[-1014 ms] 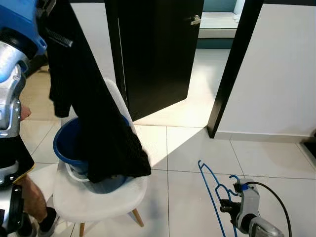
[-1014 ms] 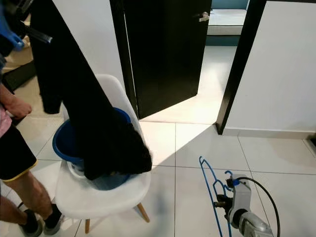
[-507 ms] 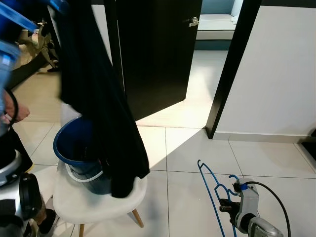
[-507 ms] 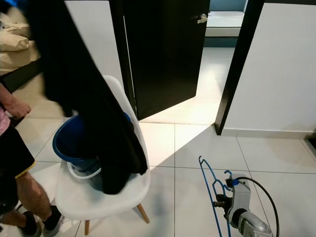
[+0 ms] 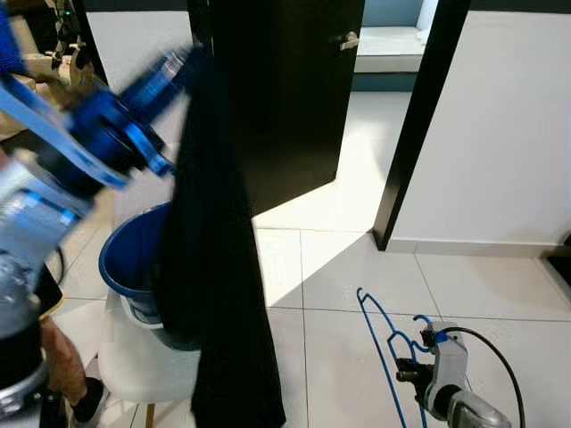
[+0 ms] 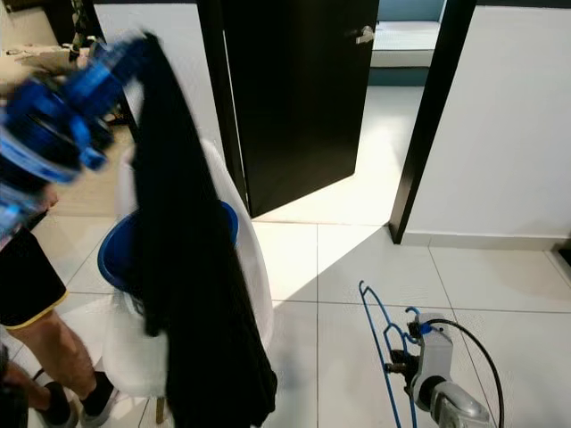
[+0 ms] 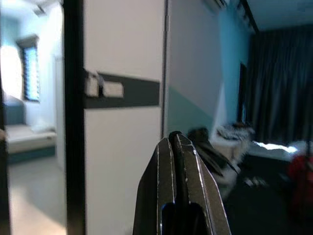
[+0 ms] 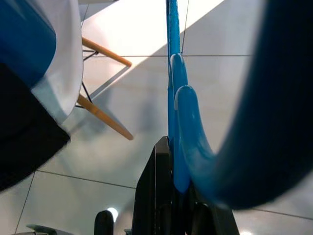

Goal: Hang hanger

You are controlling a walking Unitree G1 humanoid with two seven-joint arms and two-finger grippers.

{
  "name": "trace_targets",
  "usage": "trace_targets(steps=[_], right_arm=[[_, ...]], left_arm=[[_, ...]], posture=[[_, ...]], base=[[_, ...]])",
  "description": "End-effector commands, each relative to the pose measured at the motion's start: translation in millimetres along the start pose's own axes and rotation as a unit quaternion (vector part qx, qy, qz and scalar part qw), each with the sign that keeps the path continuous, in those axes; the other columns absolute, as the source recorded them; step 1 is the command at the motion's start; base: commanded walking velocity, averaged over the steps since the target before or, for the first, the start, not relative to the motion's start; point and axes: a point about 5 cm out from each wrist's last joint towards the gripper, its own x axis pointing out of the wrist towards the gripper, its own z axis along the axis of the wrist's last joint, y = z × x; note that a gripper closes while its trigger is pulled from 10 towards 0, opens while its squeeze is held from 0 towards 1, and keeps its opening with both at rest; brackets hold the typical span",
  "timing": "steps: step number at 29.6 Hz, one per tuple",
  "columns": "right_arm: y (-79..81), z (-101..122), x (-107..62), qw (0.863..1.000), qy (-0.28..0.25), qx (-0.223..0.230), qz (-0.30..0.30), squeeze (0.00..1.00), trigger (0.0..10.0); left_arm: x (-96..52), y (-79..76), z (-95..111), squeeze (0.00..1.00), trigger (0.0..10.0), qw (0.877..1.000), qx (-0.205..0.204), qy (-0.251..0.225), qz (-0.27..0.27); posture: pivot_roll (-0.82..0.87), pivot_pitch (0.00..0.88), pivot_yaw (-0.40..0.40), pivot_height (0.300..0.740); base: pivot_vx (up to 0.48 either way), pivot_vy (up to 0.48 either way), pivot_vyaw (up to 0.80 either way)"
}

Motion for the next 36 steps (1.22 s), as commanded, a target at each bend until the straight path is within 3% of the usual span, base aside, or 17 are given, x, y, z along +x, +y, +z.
trace_targets(steps=[1, 23, 36], right_arm=[[-1.4, 0.1, -0.4, 1.000, -0.004, 0.007, -0.004, 0.00, 10.0], [-0.8, -1.6, -0.5, 1.000, -0.002, 0.005, -0.004, 0.00, 10.0], [0.2, -1.5, -0.3, 1.000, -0.005, 0.007, -0.004, 0.00, 10.0]], left_arm=[[0.8, -4.7, -5.5, 0.00, 10.0, 1.000, -0.011, 0.006, -0.006], [-1.5, -14.5, -33.6, 0.00, 10.0, 0.998, -0.042, 0.041, -0.012], [-7.3, -16.9, -64.8, 0.00, 10.0, 0.994, -0.080, 0.075, 0.004]], posture=[[-0.06, 0.000, 0.011, 0.740], [-0.06, 0.000, 0.012, 0.740], [-0.07, 0.000, 0.018, 0.740]], base=[[-0.398, 0.000, 0.00], [-0.414, 0.000, 0.00], [-0.419, 0.000, 0.00]])
